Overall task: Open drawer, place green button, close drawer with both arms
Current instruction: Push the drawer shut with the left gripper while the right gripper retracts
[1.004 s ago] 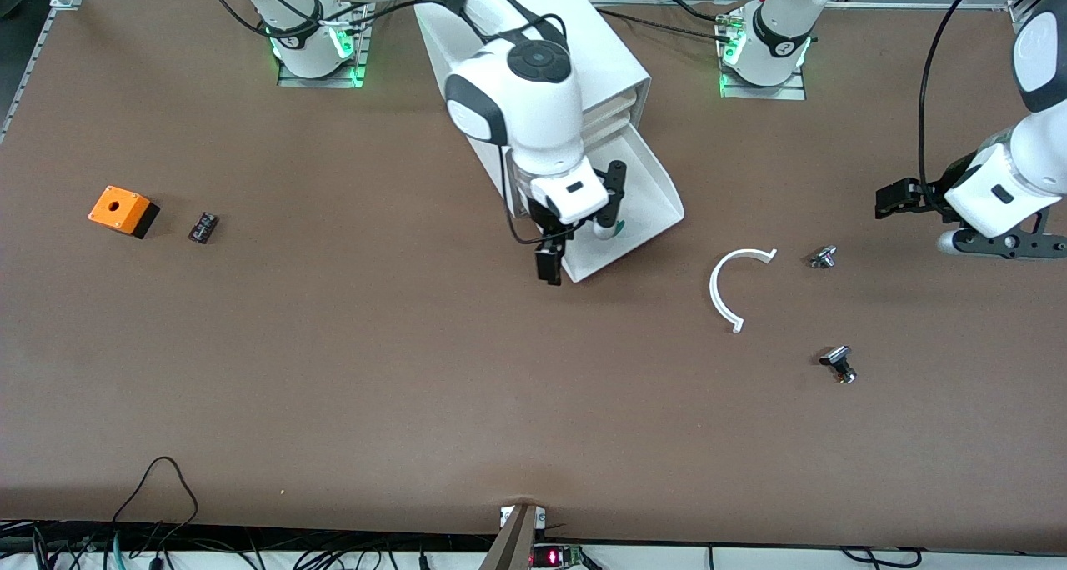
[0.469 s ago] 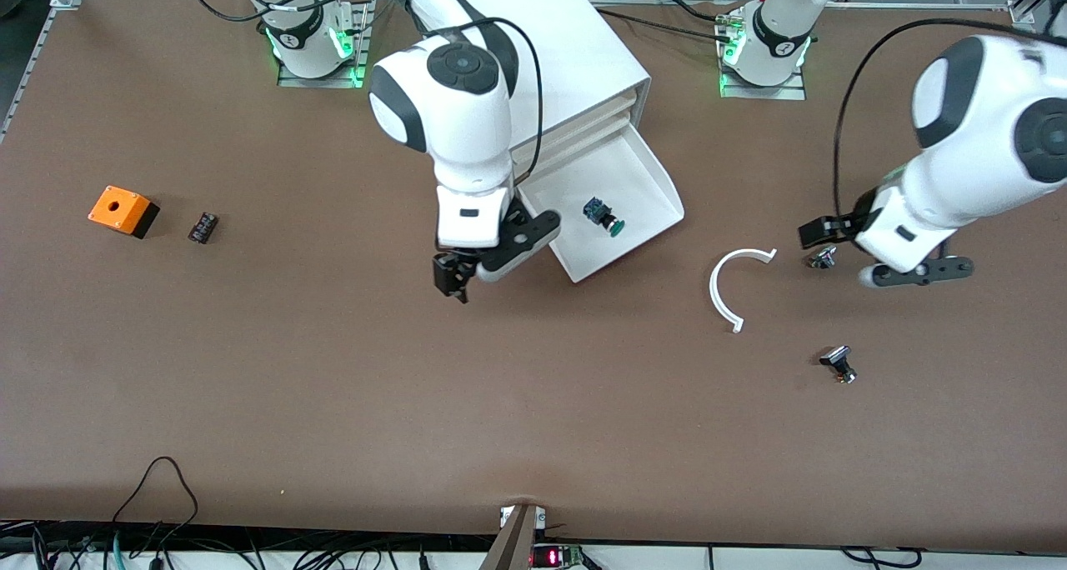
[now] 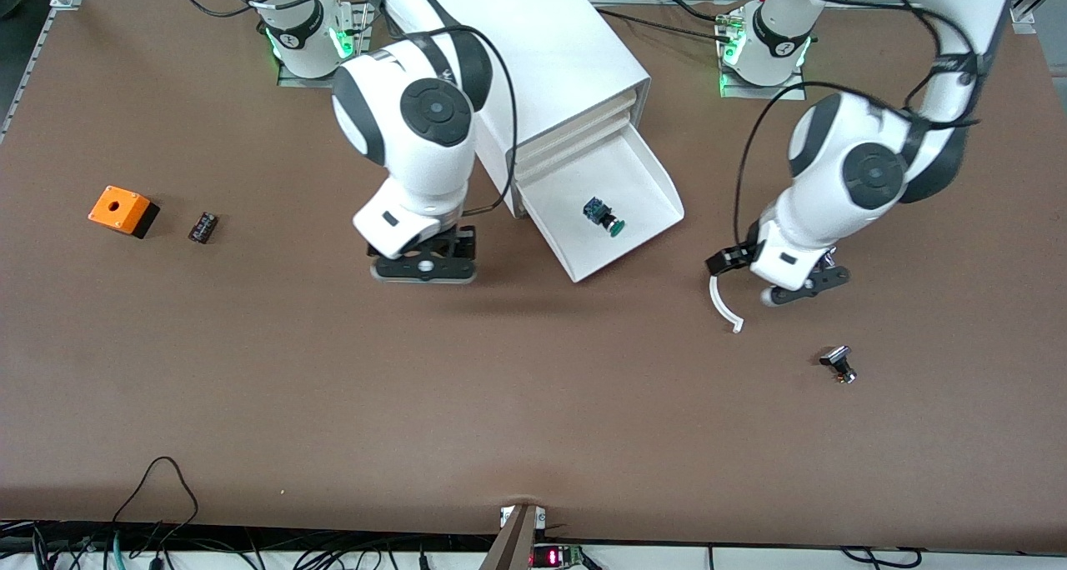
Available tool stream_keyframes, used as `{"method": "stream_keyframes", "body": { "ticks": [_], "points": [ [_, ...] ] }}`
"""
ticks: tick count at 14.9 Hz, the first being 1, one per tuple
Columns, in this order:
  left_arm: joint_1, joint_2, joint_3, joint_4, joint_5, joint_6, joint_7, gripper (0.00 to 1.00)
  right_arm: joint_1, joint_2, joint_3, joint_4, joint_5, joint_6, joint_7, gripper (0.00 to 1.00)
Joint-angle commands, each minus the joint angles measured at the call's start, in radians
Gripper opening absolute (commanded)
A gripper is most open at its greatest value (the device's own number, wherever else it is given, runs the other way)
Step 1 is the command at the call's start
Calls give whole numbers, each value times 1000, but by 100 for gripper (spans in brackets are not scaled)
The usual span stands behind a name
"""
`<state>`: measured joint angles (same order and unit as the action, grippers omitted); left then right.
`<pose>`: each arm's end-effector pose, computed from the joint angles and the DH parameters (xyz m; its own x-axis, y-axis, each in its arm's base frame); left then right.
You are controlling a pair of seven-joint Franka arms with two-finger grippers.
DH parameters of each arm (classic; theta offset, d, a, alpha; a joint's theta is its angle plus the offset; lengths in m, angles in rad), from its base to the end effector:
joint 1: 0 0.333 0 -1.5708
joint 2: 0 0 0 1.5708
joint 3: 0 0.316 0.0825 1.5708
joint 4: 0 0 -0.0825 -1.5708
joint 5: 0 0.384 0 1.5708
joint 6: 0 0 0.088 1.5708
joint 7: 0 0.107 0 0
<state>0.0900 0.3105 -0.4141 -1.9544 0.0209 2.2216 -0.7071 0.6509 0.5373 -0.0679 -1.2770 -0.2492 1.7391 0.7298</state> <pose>0.5784 -0.1826 0.3307 0.9241 0.3733 -0.0821 0.3790 -0.9228 0.0701 0.5956 0.3785 0.4406 0.9900 -0.0706 0.1219 -0.1002 -0.9612 0.2571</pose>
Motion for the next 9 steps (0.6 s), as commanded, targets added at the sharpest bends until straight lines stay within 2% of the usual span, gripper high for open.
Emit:
{"method": "stream_keyframes", "body": {
  "ticks": [1,2,4,7,9],
  "points": [
    [-48,45,3,-50,-1,133,-116,100,-86,-77,22,-39,-1,-74,88,100],
    [-76,56,3,-75,-1,182,-152,100,-124,-89,31,-39,-1,-102,86,100],
    [-117,73,6,-109,2,251,-214,100,-256,-114,115,-39,-1,-125,64,100],
    [-139,96,20,-109,2,273,-229,100,-440,-140,227,-39,-2,-127,-35,100],
    [-144,116,23,-119,5,315,-232,100,-549,-183,255,-59,-1,-125,-116,100]
  ]
}}
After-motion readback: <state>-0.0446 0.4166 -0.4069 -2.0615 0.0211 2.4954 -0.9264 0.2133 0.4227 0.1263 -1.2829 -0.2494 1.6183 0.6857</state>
